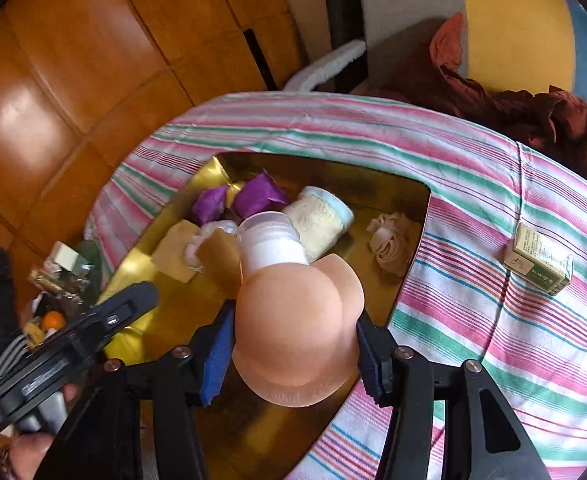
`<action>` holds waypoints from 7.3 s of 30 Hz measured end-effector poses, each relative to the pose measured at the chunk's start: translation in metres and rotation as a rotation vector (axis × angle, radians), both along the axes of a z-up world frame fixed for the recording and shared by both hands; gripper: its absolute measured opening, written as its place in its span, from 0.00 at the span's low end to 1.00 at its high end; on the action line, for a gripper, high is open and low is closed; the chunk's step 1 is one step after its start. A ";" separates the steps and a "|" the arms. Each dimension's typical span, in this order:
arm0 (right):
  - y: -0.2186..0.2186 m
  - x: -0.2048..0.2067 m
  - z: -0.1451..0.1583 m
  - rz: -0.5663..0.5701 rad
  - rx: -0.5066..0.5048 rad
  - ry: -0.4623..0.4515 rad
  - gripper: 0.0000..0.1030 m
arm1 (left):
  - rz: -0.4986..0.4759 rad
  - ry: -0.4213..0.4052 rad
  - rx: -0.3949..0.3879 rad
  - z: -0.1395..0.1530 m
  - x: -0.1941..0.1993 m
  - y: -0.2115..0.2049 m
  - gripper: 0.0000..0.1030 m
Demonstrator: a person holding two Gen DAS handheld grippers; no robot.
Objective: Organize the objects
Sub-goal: 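Carry the peach-and-white bottle into the gold tray and open the right tool, then move the right tool to the cracker packet and grasp it, then grasp the small green-and-white box with the left tool while the right tool holds the cracker packet, then carry the green box into the gold tray with the left tool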
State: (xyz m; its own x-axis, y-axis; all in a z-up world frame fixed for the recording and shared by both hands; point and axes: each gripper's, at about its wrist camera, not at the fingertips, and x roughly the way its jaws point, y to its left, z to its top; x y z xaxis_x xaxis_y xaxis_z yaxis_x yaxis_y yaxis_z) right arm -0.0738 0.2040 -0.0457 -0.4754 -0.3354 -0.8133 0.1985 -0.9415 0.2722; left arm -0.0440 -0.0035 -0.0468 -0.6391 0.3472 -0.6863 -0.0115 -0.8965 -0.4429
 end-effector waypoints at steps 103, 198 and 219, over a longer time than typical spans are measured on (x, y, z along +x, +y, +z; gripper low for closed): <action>0.398 0.099 -0.065 -0.524 0.272 -0.155 0.43 | -0.753 0.051 -0.193 -0.015 0.107 0.239 0.42; 0.387 0.113 -0.047 -0.474 0.104 -0.103 0.37 | -0.689 0.211 -0.410 -0.064 -0.007 0.355 0.29; 0.381 0.112 -0.055 -0.421 0.154 -0.087 0.37 | -0.733 0.246 -0.226 -0.023 0.089 0.271 0.29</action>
State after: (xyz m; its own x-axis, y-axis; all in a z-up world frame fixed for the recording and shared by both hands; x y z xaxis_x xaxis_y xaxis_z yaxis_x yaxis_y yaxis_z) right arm 0.0379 0.5854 -0.1012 -0.4720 0.0004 -0.8816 -0.2278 -0.9661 0.1216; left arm 0.0451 0.2679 -0.0696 -0.4441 0.6066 -0.6594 -0.7053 -0.6906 -0.1603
